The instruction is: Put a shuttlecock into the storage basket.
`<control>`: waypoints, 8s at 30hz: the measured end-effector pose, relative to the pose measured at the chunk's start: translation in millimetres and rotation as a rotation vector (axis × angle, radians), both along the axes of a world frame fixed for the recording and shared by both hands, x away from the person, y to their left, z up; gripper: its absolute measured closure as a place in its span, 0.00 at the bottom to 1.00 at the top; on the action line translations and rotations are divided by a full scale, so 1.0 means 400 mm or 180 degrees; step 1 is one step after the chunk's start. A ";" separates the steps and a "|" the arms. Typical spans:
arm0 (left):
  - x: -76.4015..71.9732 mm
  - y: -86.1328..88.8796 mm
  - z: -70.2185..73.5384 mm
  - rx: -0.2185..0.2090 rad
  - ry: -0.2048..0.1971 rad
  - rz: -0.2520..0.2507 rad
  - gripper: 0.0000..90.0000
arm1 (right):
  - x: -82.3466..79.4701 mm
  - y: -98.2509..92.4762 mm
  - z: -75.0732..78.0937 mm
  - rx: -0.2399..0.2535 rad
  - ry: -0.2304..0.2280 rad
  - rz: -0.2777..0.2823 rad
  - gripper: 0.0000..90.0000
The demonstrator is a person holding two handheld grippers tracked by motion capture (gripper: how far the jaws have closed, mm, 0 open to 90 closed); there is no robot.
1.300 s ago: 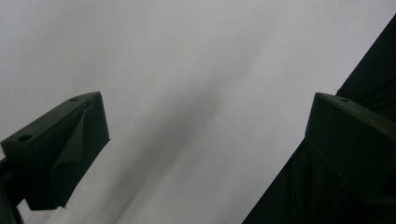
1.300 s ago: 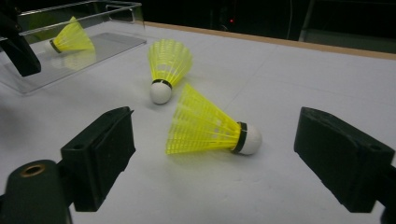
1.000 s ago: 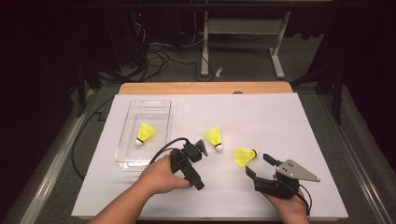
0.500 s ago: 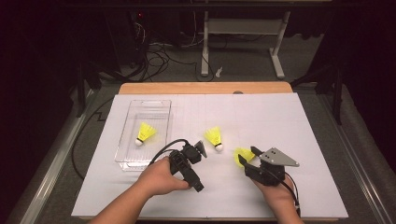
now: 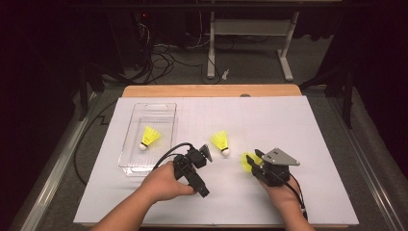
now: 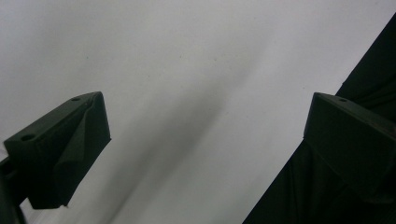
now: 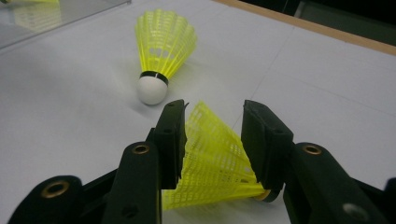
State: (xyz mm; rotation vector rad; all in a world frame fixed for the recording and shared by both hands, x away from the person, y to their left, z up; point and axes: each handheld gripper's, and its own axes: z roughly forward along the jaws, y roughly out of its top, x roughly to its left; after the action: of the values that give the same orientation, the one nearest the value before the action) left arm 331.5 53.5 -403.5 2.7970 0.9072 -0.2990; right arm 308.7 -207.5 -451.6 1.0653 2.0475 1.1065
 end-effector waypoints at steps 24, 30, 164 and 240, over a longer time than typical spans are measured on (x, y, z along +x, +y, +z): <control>-0.002 -0.002 0.000 0.0005 0.0005 -0.0006 0.02 | -0.016 0.003 0.003 -0.0197 -0.0136 -0.0086 1.00; 0.000 0.002 0.001 -0.0001 0.0000 0.0011 0.02 | -0.014 -0.022 0.018 -0.0104 -0.0197 -0.0155 1.00; 0.030 -0.064 0.071 -0.0134 -0.0013 -0.0040 0.96 | -0.142 0.157 0.050 0.0191 -0.0450 0.0996 1.00; 0.043 0.067 0.065 -0.0169 -0.0131 0.0228 0.98 | -0.072 0.018 0.045 0.0484 -0.0206 0.0504 0.18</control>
State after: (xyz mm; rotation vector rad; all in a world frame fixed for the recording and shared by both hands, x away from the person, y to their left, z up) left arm 348.9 80.2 -377.4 2.7050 0.9729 -0.2503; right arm 280.0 -200.3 -433.5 0.9380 2.0510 1.3773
